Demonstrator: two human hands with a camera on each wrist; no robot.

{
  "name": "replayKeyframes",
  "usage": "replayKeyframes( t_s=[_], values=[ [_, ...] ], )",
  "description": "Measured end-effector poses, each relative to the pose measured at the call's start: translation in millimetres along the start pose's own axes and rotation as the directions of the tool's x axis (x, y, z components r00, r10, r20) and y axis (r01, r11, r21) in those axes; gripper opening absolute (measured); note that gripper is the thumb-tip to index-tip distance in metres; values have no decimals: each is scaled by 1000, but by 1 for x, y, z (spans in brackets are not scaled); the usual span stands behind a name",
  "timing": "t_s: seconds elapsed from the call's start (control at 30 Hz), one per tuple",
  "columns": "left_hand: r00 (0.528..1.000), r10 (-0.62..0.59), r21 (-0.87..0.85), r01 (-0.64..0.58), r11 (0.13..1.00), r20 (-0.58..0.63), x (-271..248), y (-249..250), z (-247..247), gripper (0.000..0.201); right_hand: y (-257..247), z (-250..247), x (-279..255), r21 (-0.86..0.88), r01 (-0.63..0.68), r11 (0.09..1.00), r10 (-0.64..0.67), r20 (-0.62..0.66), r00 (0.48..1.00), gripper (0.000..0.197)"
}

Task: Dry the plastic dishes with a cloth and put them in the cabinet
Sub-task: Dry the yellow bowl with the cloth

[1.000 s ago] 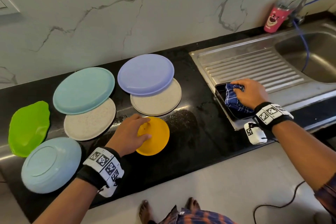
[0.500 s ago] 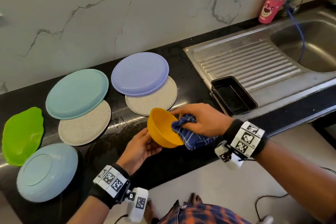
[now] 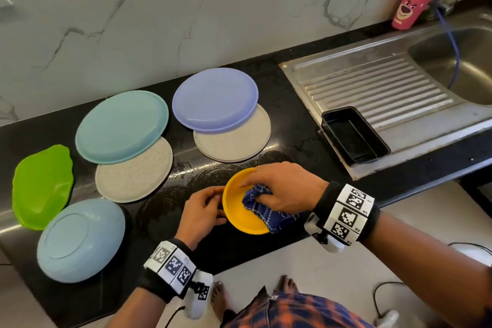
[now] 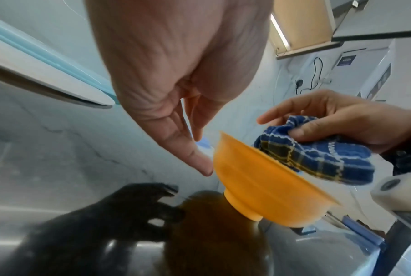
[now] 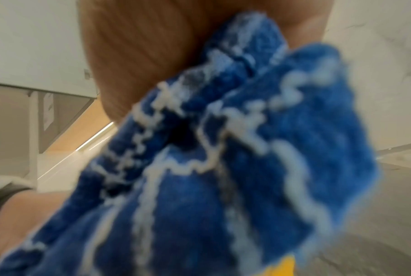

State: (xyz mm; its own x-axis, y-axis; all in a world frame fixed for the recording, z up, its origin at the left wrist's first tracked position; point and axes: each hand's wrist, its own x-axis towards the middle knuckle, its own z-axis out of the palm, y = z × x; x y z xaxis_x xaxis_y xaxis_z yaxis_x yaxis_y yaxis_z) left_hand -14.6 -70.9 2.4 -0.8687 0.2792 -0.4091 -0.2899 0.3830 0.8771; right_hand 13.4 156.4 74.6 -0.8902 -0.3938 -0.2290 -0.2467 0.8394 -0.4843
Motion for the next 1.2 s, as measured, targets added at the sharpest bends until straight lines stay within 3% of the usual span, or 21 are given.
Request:
replayKeyframes(
  t_s=[0.13, 0.23, 0.3, 0.47, 0.6, 0.73, 0.83, 0.93, 1.03, 1.1, 1.2],
  values=[
    [1000, 18, -36, -18, 999, -23, -7, -3, -15, 29, 5, -12, -3, 102, -68, 993, 83, -153, 985, 35],
    [998, 51, 8, -51, 999, 27, -14, 0, -13, 38, 5, -12, 0, 174, -91, 980, 142, -307, 941, 26],
    [996, 42, 28, -44, 999, 74, -15, 4, -8, 47, -1, -6, 6, 171, -137, 976, 189, -339, 922, 22],
    [990, 14, 16, -17, 1000, 138, -16, 14, 4, 51, -17, 28, 16, -48, -206, 977, 203, -59, 977, 48],
    [988, -37, -6, 39, 999, 152, -14, 14, 5, 50, -23, 42, 14, -335, -253, 908, 228, -114, 967, 47],
    [983, -73, -39, 81, 996, 171, -13, 15, 9, 49, -25, 57, 20, -465, -271, 843, 241, -124, 963, 35],
    [980, -99, -84, 115, 990, 170, -9, 15, 9, 52, -23, 61, 31, -393, -258, 883, 236, -103, 966, 35],
    [979, -105, -152, 132, 980, 175, -6, 14, 5, 54, -18, 54, 35, -87, -259, 962, 253, -71, 965, 26],
    [981, -79, -164, 108, 981, 175, -7, 14, 1, 51, -20, 48, 31, 140, -242, 960, 238, 42, 970, 38],
    [983, -68, -132, 91, 987, 168, -8, 11, -2, 50, -25, 44, 27, 146, -212, 966, 189, 156, 969, 51],
    [989, -64, -64, 73, 995, 136, -8, 7, -4, 49, -26, 35, 29, 44, -133, 990, 112, 316, 942, 56]
  ],
)
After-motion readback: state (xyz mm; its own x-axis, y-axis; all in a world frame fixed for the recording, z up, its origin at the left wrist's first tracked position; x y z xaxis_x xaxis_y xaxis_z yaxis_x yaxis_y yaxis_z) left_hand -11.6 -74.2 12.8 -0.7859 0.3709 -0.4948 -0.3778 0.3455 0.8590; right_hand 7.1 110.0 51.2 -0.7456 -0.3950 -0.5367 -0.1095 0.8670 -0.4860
